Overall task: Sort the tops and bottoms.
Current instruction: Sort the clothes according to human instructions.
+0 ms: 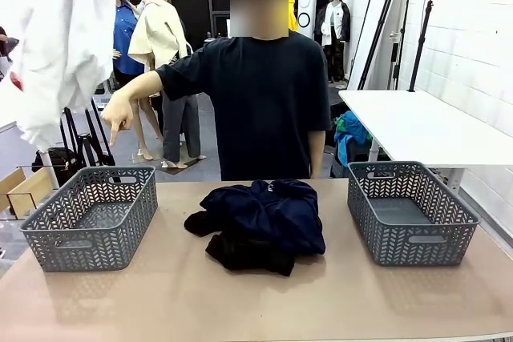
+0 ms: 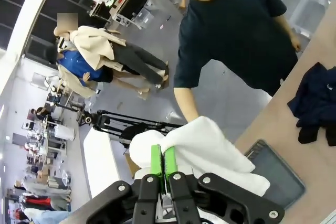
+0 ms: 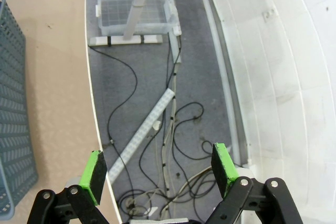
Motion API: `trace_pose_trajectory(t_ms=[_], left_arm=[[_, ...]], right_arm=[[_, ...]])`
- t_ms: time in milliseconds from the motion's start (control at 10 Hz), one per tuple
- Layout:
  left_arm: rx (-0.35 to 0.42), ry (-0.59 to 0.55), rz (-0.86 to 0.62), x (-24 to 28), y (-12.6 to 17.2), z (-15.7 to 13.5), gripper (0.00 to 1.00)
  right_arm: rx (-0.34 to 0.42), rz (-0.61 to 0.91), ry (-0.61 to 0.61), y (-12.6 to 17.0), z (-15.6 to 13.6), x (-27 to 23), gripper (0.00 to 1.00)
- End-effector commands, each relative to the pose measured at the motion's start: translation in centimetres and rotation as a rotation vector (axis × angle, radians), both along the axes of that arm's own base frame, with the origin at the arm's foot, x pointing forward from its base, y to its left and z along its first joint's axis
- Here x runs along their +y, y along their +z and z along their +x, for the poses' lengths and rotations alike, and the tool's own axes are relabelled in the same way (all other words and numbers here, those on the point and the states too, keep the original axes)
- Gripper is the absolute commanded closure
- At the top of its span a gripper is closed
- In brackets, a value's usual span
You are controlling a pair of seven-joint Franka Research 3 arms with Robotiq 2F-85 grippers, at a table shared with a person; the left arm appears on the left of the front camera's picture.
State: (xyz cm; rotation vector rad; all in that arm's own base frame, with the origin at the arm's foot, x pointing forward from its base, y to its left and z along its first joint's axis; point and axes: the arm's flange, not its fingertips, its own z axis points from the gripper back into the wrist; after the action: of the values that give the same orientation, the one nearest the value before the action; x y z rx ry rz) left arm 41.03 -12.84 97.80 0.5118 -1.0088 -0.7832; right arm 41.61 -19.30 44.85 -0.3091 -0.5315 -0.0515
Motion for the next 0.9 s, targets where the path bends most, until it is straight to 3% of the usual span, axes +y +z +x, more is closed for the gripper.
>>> trace_pose_trajectory(t_ms=[0, 600, 700, 800], left_arm=[[-0.042, 0.017, -0.014, 0.3, 1.4, 0.5, 1.0], [-0.042, 0.017, -0.014, 0.3, 1.4, 0.5, 1.0], [0.004, 0.004, -0.002, 0.1, -0.2, 0.8, 1.0], [0.002, -0.011, 0.0, -0.2, -0.6, 0.3, 1.0]], right_arm=[[0.003, -0.004, 0.004, 0.0, 0.1, 0.1, 0.0], [0.003, -0.004, 0.004, 0.0, 0.1, 0.1, 0.0], [0.003, -0.004, 0.004, 0.0, 0.1, 0.1, 0.0], [0.003, -0.004, 0.004, 0.0, 0.1, 0.1, 0.0]])
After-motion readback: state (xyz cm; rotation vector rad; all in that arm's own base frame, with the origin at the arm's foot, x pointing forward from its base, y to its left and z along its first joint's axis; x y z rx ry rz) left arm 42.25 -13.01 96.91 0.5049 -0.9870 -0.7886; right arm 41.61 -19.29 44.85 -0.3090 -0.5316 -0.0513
